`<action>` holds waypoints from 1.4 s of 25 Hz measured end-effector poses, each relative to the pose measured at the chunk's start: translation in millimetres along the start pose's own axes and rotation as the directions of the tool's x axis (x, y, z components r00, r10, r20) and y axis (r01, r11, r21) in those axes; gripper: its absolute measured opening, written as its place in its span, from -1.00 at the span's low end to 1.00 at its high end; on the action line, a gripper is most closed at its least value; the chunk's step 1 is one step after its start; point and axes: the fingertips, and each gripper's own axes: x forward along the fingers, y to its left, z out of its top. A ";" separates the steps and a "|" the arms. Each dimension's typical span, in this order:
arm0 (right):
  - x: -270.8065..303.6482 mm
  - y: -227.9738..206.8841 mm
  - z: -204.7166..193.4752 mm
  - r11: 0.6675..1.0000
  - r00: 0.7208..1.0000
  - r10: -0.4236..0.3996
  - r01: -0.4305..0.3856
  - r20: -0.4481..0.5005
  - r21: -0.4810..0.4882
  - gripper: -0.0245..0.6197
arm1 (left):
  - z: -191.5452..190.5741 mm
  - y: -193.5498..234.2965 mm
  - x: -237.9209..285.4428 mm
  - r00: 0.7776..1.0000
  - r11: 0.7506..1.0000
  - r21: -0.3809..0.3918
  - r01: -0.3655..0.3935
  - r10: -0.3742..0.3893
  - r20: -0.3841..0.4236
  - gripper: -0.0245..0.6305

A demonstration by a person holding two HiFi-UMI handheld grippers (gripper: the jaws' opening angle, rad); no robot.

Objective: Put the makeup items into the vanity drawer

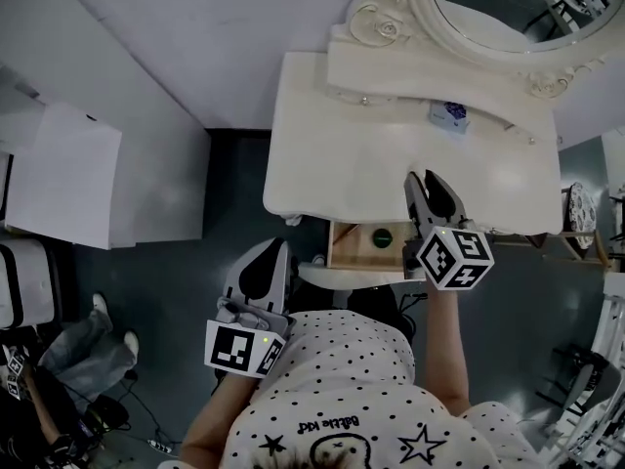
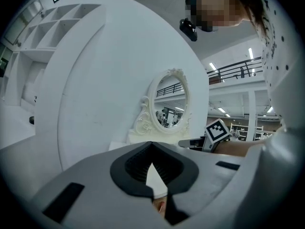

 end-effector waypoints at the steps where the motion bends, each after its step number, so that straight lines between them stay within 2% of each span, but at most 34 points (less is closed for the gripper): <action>1: -11.1 1.3 2.2 1.000 1.000 0.002 -0.002 0.015 0.006 -0.50 | -0.1 -1.9 0.6 1.000 1.000 0.002 0.003 -0.003 0.001 -0.94; 7: -72.0 6.4 5.1 1.000 0.996 -0.018 0.016 0.093 0.023 -0.50 | 0.9 -10.4 5.5 0.999 0.999 0.019 0.035 -0.035 0.003 -0.94; 17: -142.1 0.4 -19.2 0.995 0.992 -0.057 0.047 0.114 0.088 -0.50 | 1.5 -17.0 8.1 0.999 0.998 0.027 0.051 -0.051 0.002 -0.94; 26: -160.1 8.6 -37.4 0.991 0.994 -0.054 0.042 0.094 0.126 -0.50 | 1.9 -24.9 6.1 0.998 0.998 0.028 0.061 -0.062 0.014 -0.94; 35: -159.3 12.9 -41.1 0.993 0.996 -0.030 0.020 0.083 0.120 -0.50 | 2.4 -27.5 5.8 0.998 0.998 0.031 0.062 -0.062 0.019 -0.94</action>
